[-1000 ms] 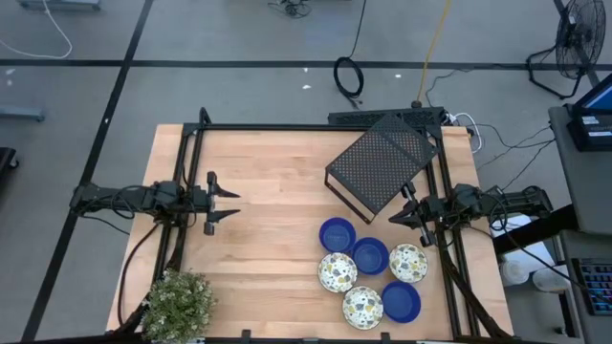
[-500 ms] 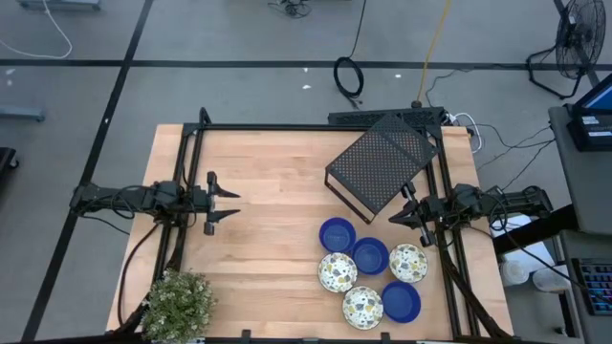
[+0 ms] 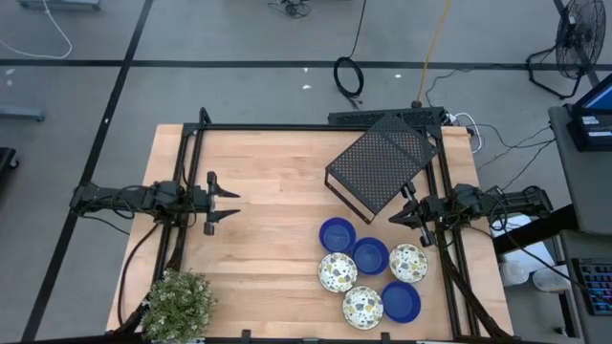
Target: Pick & Place Mini bowls
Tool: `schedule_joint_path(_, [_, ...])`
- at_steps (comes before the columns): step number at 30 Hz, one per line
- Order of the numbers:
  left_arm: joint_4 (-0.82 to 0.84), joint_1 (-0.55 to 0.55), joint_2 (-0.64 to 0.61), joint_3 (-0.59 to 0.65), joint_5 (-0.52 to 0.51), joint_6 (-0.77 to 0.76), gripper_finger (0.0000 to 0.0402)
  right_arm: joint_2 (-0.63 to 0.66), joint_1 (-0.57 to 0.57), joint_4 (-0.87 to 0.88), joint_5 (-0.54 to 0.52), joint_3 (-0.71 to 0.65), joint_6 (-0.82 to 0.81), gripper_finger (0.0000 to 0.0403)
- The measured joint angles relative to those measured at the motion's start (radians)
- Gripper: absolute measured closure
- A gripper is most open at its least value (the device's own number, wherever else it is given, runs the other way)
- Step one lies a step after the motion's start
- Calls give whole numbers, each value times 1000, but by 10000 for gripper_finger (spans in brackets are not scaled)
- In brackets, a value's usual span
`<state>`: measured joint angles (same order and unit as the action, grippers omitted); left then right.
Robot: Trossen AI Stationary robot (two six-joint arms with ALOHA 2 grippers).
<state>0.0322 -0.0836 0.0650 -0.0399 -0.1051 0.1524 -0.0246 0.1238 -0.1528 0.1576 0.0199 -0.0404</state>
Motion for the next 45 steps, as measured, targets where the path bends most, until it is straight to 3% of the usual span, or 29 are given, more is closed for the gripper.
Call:
schedule_joint_path(18, [0, 0, 0, 0, 0, 0, 204, 0, 0, -1, 0, 0, 68, 403])
schedule_joint_path(23, [0, 0, 0, 0, 0, 0, 204, 0, 2, -51, 0, 0, -186, 403])
schedule_joint_path(28, [0, 0, 0, 0, 0, 0, 204, 0, 2, -151, 0, 0, -311, 403])
schedule_joint_path(40, [0, 0, 0, 0, 0, 0, 204, 0, 2, -179, -2, 0, -286, 402])
schedule_joint_path(45, [0, 0, 0, 0, 0, 0, 204, -10, 3, -247, -52, 54, -278, 369])
